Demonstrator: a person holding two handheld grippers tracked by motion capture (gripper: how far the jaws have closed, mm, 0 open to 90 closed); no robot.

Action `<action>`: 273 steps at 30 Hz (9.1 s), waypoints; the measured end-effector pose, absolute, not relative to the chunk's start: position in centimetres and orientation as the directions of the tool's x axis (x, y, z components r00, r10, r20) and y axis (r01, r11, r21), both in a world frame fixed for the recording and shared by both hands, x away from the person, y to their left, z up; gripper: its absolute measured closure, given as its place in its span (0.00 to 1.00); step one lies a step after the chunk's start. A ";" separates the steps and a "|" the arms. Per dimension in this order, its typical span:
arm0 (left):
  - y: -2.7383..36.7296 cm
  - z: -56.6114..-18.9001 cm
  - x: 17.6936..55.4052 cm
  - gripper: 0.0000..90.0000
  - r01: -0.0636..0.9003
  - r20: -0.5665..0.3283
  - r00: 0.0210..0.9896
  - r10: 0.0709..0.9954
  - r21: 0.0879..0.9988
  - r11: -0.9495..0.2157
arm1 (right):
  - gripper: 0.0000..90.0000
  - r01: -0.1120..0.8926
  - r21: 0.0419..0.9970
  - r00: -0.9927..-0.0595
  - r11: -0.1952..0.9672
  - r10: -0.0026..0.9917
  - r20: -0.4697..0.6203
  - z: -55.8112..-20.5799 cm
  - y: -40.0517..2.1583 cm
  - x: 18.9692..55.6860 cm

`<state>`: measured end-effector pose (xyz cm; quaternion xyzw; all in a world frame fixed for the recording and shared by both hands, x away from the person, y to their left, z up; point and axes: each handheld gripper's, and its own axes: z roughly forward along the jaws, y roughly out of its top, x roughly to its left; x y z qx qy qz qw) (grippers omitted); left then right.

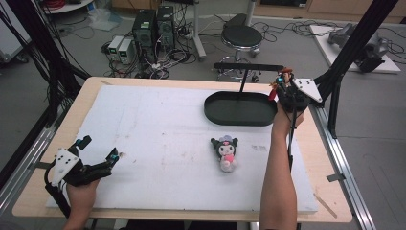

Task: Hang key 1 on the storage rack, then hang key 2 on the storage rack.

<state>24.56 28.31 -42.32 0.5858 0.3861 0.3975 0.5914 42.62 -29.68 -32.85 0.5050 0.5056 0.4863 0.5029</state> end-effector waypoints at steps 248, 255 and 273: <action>28.4 -40.8 24.5 0.02 -0.036 0.005 0.375 0.927 0.999 0.009 | 0.12 0.464 0.883 -0.243 0.078 0.969 0.042 -44.5 -15.1 29.3; 28.4 -40.8 24.5 0.02 -0.037 0.004 0.375 0.927 0.999 0.010 | 0.12 0.503 0.859 -0.235 0.102 0.972 0.022 -44.6 -15.0 29.4; 28.4 -40.8 24.5 0.02 -0.039 0.002 0.372 0.928 0.999 0.014 | 0.33 0.583 0.804 -0.236 0.116 0.971 0.031 -44.7 -15.0 30.0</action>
